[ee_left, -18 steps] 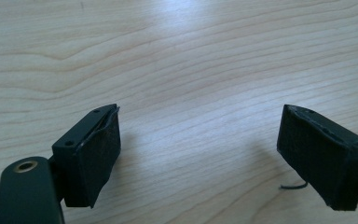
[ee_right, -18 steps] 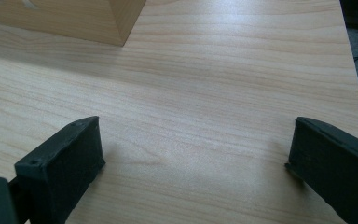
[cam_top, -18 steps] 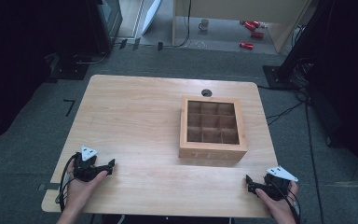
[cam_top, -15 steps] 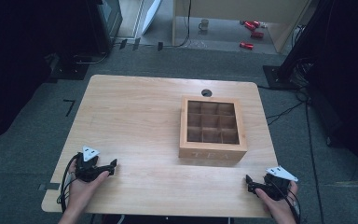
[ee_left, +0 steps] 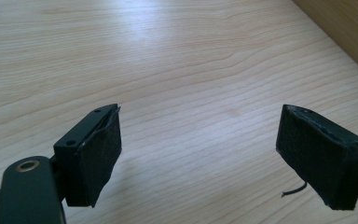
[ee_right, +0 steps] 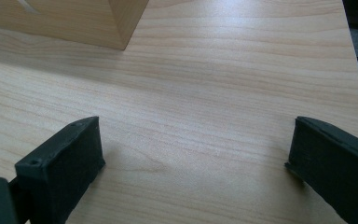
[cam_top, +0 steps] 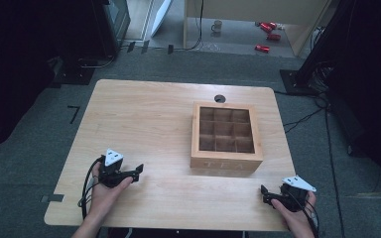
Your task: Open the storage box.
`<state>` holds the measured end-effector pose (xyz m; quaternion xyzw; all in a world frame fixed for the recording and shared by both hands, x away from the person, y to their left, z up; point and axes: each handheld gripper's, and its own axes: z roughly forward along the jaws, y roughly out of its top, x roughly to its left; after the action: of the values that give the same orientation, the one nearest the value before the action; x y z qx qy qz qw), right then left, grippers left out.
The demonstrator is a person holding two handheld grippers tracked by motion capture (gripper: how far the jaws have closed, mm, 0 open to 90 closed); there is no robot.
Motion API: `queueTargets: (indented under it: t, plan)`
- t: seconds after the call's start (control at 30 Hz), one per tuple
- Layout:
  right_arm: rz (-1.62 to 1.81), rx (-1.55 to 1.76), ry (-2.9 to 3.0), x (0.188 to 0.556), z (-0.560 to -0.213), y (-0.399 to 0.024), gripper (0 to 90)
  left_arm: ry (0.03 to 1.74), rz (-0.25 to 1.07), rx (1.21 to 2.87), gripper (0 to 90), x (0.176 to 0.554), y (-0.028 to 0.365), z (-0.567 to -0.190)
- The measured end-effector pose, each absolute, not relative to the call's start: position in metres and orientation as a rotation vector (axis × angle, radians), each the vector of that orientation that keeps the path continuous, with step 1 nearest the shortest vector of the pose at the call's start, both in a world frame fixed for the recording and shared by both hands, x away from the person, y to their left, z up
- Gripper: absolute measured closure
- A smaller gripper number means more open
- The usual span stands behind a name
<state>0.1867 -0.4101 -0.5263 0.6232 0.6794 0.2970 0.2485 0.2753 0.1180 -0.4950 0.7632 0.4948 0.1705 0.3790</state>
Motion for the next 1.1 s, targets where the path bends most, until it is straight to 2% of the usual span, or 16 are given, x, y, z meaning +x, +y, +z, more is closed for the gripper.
queueTargets:
  t: [0.8,1.1]
  plan:
    - [0.809,1.684,1.890,0.189,-0.525,-0.411,3.8,1.062,0.312,1.987,15.4,0.282,0.027,-0.483]
    - [0.828,1.646,1.920,0.208,-0.502,-0.406,5.8,1.027,0.272,1.983,15.5,0.285,0.007,-0.481]
